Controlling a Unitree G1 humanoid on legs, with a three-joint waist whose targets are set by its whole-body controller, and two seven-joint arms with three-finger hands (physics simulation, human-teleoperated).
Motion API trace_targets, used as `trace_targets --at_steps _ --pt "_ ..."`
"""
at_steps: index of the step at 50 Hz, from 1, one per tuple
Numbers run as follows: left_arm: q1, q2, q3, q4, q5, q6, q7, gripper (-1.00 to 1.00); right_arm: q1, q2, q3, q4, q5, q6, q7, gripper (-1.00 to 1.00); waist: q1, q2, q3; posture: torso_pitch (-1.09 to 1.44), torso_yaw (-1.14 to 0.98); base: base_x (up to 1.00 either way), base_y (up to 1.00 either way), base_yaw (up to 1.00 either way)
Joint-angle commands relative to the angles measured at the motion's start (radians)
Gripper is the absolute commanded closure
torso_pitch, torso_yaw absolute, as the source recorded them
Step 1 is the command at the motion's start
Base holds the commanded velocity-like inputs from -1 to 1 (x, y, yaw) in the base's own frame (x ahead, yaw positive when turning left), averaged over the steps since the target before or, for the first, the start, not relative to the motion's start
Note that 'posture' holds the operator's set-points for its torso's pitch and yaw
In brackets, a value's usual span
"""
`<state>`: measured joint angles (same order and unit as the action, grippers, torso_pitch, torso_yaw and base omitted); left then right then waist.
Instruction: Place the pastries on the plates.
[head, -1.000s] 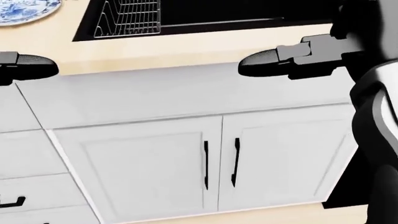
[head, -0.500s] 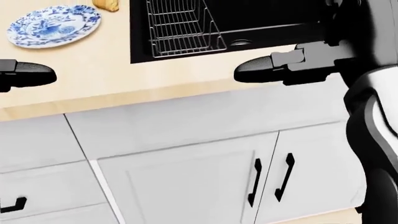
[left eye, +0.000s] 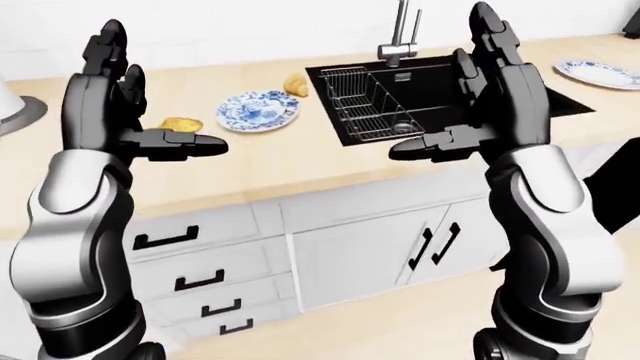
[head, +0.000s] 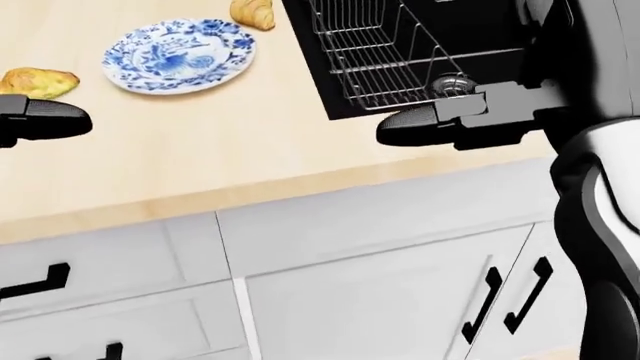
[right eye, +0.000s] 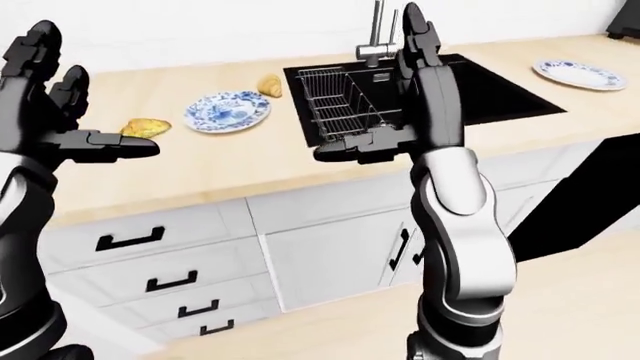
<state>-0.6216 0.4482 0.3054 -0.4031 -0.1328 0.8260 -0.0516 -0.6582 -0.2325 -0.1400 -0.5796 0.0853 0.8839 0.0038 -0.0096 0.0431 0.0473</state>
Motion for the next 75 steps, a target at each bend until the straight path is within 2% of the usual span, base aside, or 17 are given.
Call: trace_targets --at_steps 1,7,17,20,22,23,24,26,30,36,45,49,58,61,63,69,75 --pt "-0.025 0.011 0.01 -0.025 0.0 -0.023 0.002 -1.0 -0.033 0.0 -0.017 -0.024 0.0 -0.036 -0.007 -1.0 -0.002 0.008 -0.021 0.0 0.0 0.0 0.0 0.0" --pt "-0.015 0.012 0.016 -0.032 -0.002 -0.022 0.001 -1.0 -0.029 -0.004 -0.009 -0.029 -0.008 -0.049 -0.011 -1.0 0.021 0.01 -0.028 0.0 0.0 0.0 0.0 0.11" --pt "-0.022 0.02 0.016 -0.039 -0.005 -0.012 -0.002 -1.0 -0.026 -0.006 -0.013 -0.046 0.005 -0.045 -0.007 -1.0 0.026 -0.041 -0.026 0.0 0.0 0.01 0.0 0.88" --pt "-0.03 0.02 0.012 -0.035 -0.003 -0.011 -0.001 -1.0 -0.027 -0.004 -0.013 -0.049 0.008 -0.043 -0.009 -1.0 0.026 -0.08 -0.024 0.0 0.0 0.02 0.0 0.88" --pt "-0.034 0.02 0.011 -0.032 -0.003 -0.011 -0.001 -1.0 -0.024 -0.012 -0.006 -0.047 -0.005 -0.033 -0.012 -1.0 0.022 -0.14 -0.066 0.0 0.0 0.02 0.0 0.88" --pt "-0.034 0.019 0.012 -0.033 -0.004 -0.011 -0.003 -1.0 -0.025 -0.008 -0.011 -0.037 -0.01 -0.037 -0.02 -1.0 -0.009 -0.098 -0.01 0.0 0.0 0.0 0.0 0.0" --pt "-0.031 0.019 0.012 -0.033 -0.003 -0.014 -0.003 -1.0 -0.026 -0.004 -0.013 -0.038 -0.007 -0.034 -0.021 -1.0 0.011 -0.102 -0.006 0.0 0.0 0.0 0.0 0.0" --pt "-0.028 0.016 0.01 -0.03 -0.001 -0.018 -0.004 -1.0 -0.028 0.0 -0.017 -0.037 -0.001 -0.037 -0.025 -1.0 0.017 -0.099 -0.021 0.0 0.0 0.0 0.0 0.0" --pt "-0.028 0.013 0.007 -0.027 0.002 -0.022 -0.004 -1.0 -0.025 -0.006 -0.005 -0.043 -0.008 -0.038 -0.02 -1.0 0.013 -0.078 -0.006 0.0 0.0 0.0 0.0 0.0" --pt "-0.027 0.012 0.008 -0.033 0.005 -0.021 -0.006 -1.0 -0.025 -0.003 -0.012 -0.052 0.002 -0.045 -0.021 -1.0 0.0 0.027 -0.02 0.0 0.0 0.08 0.0 0.0" --pt "-0.019 0.018 0.019 -0.044 0.001 -0.017 -0.009 -1.0 -0.024 -0.002 -0.008 -0.068 -0.006 -0.042 -0.011 -1.0 0.009 -0.014 -0.017 0.0 0.0 0.09 0.0 0.0" --pt "-0.022 0.024 0.02 -0.044 0.001 -0.013 -0.008 -1.0 -0.025 -0.007 -0.007 -0.069 -0.013 -0.038 -0.006 -1.0 0.016 -0.095 -0.031 0.0 0.0 0.1 0.0 0.0" --pt "-0.037 0.03 0.01 -0.037 0.005 -0.01 -0.01 -1.0 -0.015 -0.007 -0.01 -0.077 -0.012 -0.041 0.001 -1.0 0.009 -0.023 -0.012 0.0 0.0 0.11 0.0 0.0" --pt "-0.043 0.032 0.016 -0.042 0.003 -0.001 -0.01 -1.0 -0.016 -0.006 -0.011 -0.078 -0.013 -0.042 0.002 -1.0 0.0 0.051 -0.02 0.0 0.0 0.17 0.0 0.0" --pt "-0.038 0.032 0.017 -0.047 0.003 0.0 -0.011 -1.0 -0.009 -0.005 -0.007 -0.081 -0.017 -0.044 0.004 -1.0 0.005 0.043 -0.015 0.0 0.0 0.2 0.14 0.0" --pt "-0.03 0.028 0.019 -0.043 0.003 -0.01 -0.011 -1.0 -0.012 -0.004 -0.005 -0.08 -0.026 -0.044 0.008 -1.0 0.01 -0.08 -0.008 0.0 0.0 0.24 0.25 0.0" --pt "-0.026 0.028 0.018 -0.046 0.004 -0.013 -0.016 -1.0 -0.016 -0.004 -0.006 -0.084 -0.028 -0.038 0.013 -1.0 -0.002 -0.071 -0.013 0.0 0.0 0.42 0.26 0.0"
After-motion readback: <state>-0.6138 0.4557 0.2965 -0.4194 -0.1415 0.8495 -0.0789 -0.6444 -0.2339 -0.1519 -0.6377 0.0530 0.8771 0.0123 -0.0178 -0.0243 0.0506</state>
